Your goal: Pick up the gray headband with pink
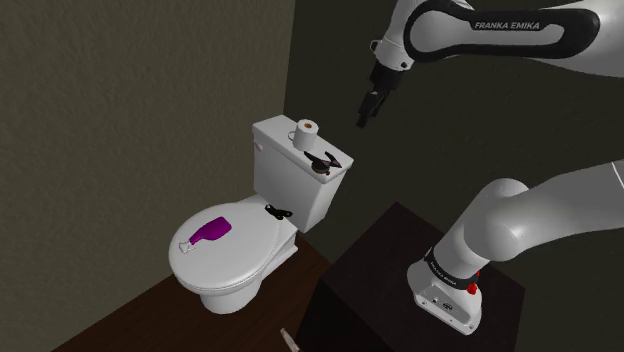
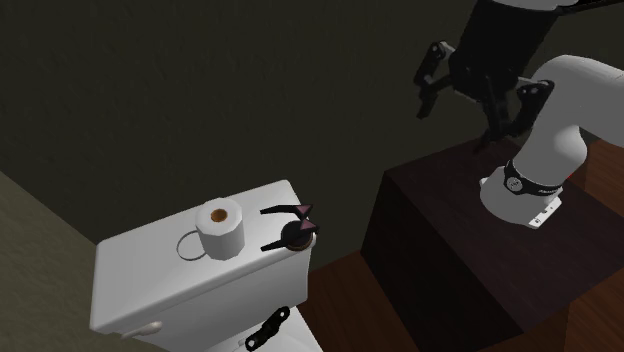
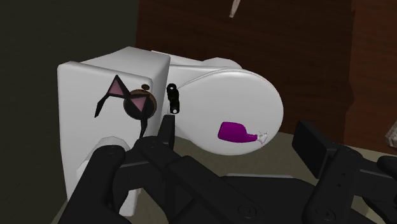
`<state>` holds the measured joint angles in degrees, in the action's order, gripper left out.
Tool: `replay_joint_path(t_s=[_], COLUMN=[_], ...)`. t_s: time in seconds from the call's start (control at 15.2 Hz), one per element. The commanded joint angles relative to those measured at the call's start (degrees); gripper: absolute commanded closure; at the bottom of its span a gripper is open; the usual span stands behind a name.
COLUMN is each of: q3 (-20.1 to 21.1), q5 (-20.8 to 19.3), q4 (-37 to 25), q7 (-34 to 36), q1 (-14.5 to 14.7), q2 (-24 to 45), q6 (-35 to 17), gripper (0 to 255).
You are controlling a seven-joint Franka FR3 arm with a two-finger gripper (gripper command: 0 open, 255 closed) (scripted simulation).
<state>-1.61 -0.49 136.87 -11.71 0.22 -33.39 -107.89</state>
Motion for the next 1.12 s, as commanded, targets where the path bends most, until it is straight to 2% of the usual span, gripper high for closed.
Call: replay_joint_path(t_s=[0.0, 0.53, 1.06], q3=[-0.8, -3.9, -6.0], q5=[-0.3, -0.1, 2.4], q4=[0.0, -2.7, -10.1], q7=[-0.9, -4.4, -8.7], q1=[-0.4, -1.3, -2.4], q2=[3.4, 19.0, 36.3], q6=[-3.2, -14.9, -23.4], gripper=[0, 0, 0])
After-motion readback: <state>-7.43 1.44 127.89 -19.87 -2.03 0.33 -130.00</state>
